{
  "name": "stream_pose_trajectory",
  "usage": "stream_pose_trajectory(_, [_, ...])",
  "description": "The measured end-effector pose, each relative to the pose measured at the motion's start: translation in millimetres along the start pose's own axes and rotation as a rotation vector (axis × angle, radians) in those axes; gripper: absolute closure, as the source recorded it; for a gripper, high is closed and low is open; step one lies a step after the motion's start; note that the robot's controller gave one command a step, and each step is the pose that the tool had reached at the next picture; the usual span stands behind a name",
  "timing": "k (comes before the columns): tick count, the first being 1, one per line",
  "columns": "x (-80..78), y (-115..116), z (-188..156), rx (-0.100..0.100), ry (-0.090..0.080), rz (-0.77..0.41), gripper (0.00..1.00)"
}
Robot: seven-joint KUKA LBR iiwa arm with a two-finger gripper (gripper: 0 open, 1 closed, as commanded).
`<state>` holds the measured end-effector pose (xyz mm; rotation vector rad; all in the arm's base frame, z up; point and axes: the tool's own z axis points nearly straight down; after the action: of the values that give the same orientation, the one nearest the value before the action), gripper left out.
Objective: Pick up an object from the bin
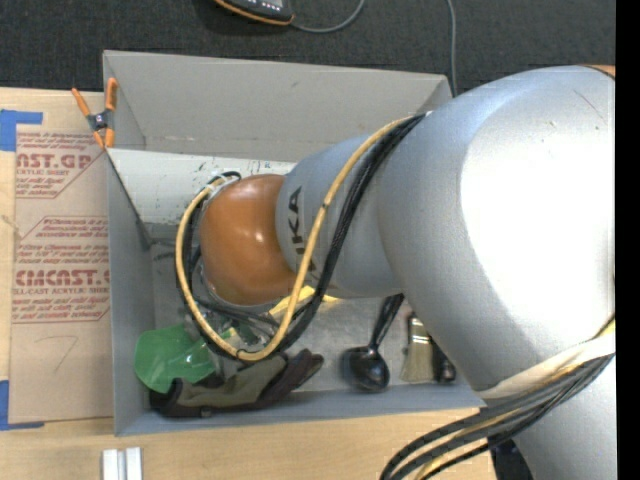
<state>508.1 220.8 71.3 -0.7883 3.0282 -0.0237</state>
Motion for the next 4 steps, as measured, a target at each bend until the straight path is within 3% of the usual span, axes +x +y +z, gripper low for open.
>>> stream_pose_trajectory(1, [-3.4,12.4,-107.1,-0.003,0.003,0.003,1.00])
stream_pose_trajectory(2, [-2.0,-0.8,-14.4,0.004,0.003,-0.002,1.00])
stream_pose_trajectory(3, [2.8,-2.1,-107.5,-0.002,0.002,-0.009,1.00])
stream_pose_trajectory(4, [1.0,-2.9,-118.7,0.001,-0.015,-0.007,1.00])
